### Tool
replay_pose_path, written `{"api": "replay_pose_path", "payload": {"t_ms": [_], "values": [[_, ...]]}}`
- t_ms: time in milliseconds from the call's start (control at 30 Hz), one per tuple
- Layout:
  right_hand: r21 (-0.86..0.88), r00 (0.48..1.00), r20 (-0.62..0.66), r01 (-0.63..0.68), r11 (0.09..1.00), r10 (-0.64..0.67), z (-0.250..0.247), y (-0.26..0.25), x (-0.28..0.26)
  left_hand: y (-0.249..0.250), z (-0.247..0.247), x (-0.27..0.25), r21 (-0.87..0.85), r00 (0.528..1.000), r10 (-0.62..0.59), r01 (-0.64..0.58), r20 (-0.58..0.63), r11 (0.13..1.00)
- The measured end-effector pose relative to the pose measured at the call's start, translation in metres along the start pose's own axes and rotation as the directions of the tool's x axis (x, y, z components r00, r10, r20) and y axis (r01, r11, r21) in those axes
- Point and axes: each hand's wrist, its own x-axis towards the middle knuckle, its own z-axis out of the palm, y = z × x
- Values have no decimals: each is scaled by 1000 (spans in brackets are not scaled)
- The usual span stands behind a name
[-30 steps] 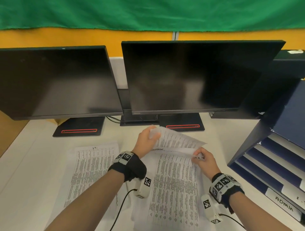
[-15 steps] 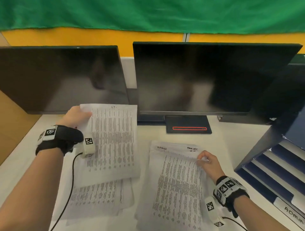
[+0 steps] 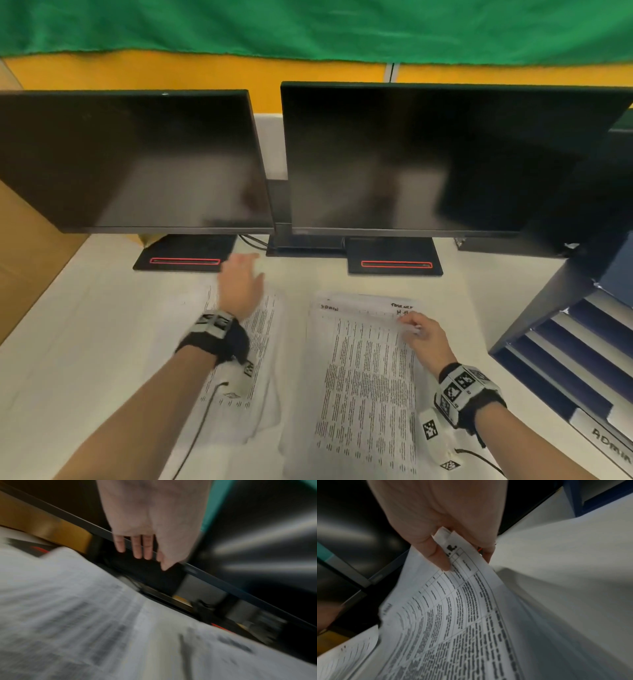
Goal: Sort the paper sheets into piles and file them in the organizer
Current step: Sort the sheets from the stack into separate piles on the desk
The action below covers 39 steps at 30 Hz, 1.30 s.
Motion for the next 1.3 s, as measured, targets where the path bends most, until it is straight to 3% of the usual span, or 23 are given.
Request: {"api": "replay_pose_path", "payload": {"t_ms": [33, 100, 167, 233, 367, 567, 667, 767, 900, 967, 1033, 1300], "values": [[-34, 1000, -7, 3, 999, -4, 2, 0, 0, 27, 10, -4, -59, 988, 154, -154, -3, 986], [-64, 1000, -20, 2, 998, -3, 4, 0, -1, 73, 28, -12, -148, 915, 381, -362, 131, 920], [-112, 999, -37, 18, 994, -22, 4, 2, -2, 106, 46, -16, -161, 823, 480, -452, 305, 878], [-198, 999, -34, 33, 980, -40, 4, 5, -2, 123, 62, -16, -83, 774, 469, -483, 425, 872], [-259, 999, -30, 33, 965, -42, 3, 4, -3, 128, 75, -17, 98, 766, 351, -471, 539, 876], [-343, 994, -21, 92, 935, -106, 3, 0, -3, 120, 66, -22, 121, 795, 440, -528, 418, 840], [-438, 986, -75, 102, 893, -149, 7, 2, -7, 115, 62, -28, 141, 759, 480, -586, 439, 798], [-525, 981, -107, 83, 847, -162, 9, -1, -10, 116, 56, -26, 188, 686, 557, -694, 469, 696], [-508, 981, -146, 39, 860, -130, 18, -2, -16, 107, 63, -27, 21, 650, 646, -711, 401, 703], [-517, 980, -156, 24, 856, -121, 24, -1, -17, 105, 63, -28, -60, 667, 643, -675, 376, 735], [-524, 976, -169, 32, 851, -141, 26, 0, -18, 104, 62, -28, -116, 690, 613, -622, 385, 774], [-582, 974, -169, 22, 813, -148, 29, 2, -10, 108, 62, -25, -232, 692, 526, -478, 494, 847]]}}
